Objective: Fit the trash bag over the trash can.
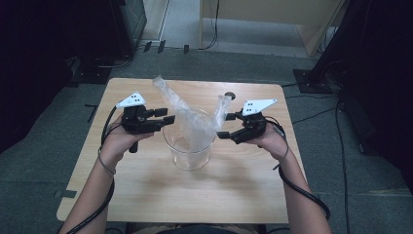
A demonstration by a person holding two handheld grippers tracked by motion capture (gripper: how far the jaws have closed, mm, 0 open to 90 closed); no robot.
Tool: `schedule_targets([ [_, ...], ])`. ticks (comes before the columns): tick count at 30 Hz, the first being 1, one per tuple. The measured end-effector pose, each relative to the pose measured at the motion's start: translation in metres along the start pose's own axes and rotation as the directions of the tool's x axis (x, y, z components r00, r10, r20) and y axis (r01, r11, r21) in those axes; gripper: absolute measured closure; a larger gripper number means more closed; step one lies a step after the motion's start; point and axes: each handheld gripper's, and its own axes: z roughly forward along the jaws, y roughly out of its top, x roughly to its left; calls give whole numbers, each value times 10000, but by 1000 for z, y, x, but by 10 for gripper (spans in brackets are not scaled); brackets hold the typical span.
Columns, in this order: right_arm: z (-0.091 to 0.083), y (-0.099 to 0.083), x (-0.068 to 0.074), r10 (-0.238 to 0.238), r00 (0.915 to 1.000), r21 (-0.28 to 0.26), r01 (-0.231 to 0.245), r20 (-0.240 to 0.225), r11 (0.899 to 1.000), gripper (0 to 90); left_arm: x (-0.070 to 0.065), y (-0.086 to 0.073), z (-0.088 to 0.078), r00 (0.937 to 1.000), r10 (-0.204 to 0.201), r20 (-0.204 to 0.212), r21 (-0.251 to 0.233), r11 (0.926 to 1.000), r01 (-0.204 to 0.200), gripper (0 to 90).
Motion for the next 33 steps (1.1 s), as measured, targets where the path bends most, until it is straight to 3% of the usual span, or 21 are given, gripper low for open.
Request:
schedule_targets([
  [3, -5, -5, -5, 9, 9994, 158, -15, 340, 9999, 281, 3, -2, 0, 10000, -63, -73, 47, 10000, 64, 496],
  [10, -3, -19, -20, 886, 9917, 136, -903, 930, 9958, 419, 8, -5, 0, 9996, -197, -190, 61, 9998, 198, 509],
  [15, 5, -24, -27, 1590, 9781, -36, -1600, 1341, 9871, 489, 11, -6, 2, 9990, -356, -264, 63, 9993, 358, 525],
  [19, 13, -25, -31, 2138, 9593, -477, -2085, 1843, 9769, 605, 11, -5, 4, 9981, -588, -196, 131, 9982, 590, 564],
  [23, 18, -21, -32, 2457, 9503, -890, -2325, 1914, 9685, 621, 8, -4, 6, 9977, -671, -99, 313, 9972, 674, 608],
  [25, 19, -18, -30, 2542, 9511, -1082, -2380, 1754, 9652, 620, 7, -4, 6, 9972, -741, -47, 404, 9964, 742, 614],
  [33, 15, 6, -13, 1936, 9762, -1655, -1759, 979, 9704, 575, -4, 0, 12, 9989, -435, 164, 425, 9982, 428, 597],
])
